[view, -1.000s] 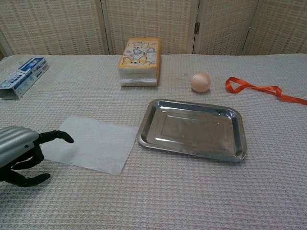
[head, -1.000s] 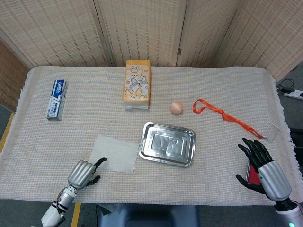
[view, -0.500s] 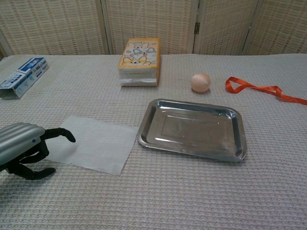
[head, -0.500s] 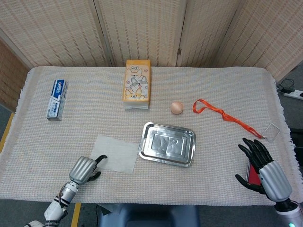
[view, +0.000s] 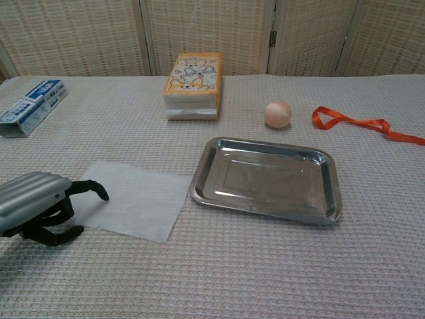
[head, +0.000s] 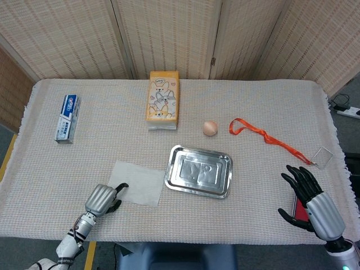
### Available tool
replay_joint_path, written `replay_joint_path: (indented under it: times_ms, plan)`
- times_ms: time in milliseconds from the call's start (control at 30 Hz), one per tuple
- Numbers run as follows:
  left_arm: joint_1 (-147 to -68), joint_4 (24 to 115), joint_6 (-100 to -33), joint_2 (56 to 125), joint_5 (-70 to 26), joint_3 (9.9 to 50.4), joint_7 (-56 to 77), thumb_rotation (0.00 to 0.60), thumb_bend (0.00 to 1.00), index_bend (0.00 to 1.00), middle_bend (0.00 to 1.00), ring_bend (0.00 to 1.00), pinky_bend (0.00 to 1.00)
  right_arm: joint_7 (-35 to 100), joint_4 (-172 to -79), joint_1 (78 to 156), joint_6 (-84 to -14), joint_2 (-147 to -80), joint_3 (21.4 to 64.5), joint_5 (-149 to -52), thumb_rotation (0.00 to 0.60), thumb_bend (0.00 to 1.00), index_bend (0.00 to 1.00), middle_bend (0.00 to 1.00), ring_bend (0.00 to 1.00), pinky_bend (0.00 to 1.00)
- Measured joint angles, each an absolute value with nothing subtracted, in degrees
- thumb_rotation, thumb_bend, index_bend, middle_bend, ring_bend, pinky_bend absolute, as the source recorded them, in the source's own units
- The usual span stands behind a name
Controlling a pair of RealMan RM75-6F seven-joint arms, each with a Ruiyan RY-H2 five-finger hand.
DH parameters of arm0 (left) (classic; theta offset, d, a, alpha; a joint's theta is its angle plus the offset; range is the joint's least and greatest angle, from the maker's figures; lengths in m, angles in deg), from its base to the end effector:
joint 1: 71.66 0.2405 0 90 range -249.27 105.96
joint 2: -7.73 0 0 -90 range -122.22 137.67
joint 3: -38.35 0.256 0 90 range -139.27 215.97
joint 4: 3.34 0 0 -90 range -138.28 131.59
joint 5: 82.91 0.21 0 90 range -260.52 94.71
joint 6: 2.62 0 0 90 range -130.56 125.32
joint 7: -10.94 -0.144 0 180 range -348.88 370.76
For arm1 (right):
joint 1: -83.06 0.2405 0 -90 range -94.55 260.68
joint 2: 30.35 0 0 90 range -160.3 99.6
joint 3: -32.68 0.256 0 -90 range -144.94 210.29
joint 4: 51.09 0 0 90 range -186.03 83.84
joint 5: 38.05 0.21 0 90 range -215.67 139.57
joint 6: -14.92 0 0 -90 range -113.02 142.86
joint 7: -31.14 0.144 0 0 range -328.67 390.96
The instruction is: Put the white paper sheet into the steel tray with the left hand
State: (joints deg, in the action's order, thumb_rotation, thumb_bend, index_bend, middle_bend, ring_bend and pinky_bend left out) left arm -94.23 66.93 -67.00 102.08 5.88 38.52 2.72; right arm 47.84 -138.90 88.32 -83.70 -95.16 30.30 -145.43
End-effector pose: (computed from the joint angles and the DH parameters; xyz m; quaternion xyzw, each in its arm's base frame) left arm -0.2553 0.2459 -0.0411 -0.7601 -0.3598 -0.3442 0.4175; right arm -0.2700 -0.1533 0.1576 0.6309 -0.3480 0.5500 0.4223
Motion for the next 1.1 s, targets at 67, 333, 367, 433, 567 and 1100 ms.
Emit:
replay_joint_path:
  times_ms: [67, 333, 367, 433, 567, 1100]
  plan:
    - [-94.49, 66.70, -66.68, 102.26, 5.48, 38.39, 2.52, 0.600, 0.43, 0.31, 1.00, 1.00, 1.00, 48.03, -138.74, 88.29, -84.06, -95.25, 30.35, -145.47, 0.600, 0.31, 0.00, 0.00, 0.00, 0.00]
    - [-95.42, 66.11, -66.24, 102.43, 4.45, 37.86, 0.73, 0.600, 0.43, 0.46, 1.00, 1.00, 1.00, 48.39, -138.71, 88.47, -83.65, -95.20, 30.16, -145.16, 0.600, 0.31, 0.00, 0.00, 0.00, 0.00]
    - [-95.45, 65.96, -66.36, 102.52, 4.49, 37.86, 0.93, 0.600, 0.43, 0.48, 1.00, 1.00, 1.00, 48.42, -138.69, 88.48, -83.61, -95.20, 30.13, -145.08, 0.600, 0.31, 0.00, 0.00, 0.00, 0.00]
    - [-95.52, 65.29, -66.96, 102.88, 4.88, 37.92, 1.78, 0.600, 0.43, 0.52, 1.00, 1.00, 1.00, 48.43, -138.66, 88.48, -83.61, -95.19, 30.12, -144.98, 0.600, 0.31, 0.00, 0.00, 0.00, 0.00]
    - [-95.55, 62.78, -69.69, 104.02, 6.70, 38.16, 4.35, 0.600, 0.47, 0.62, 1.00, 1.00, 1.00, 48.34, -138.67, 88.43, -83.63, -95.17, 30.09, -144.81, 0.600, 0.31, 0.00, 0.00, 0.00, 0.00]
    - [-94.33, 52.70, -82.98, 109.28, 11.57, 37.64, 13.24, 0.600, 0.65, 0.71, 1.00, 1.00, 1.00, 48.64, -138.83, 88.71, -83.30, -94.99, 29.68, -145.02, 0.600, 0.31, 0.00, 0.00, 0.00, 0.00]
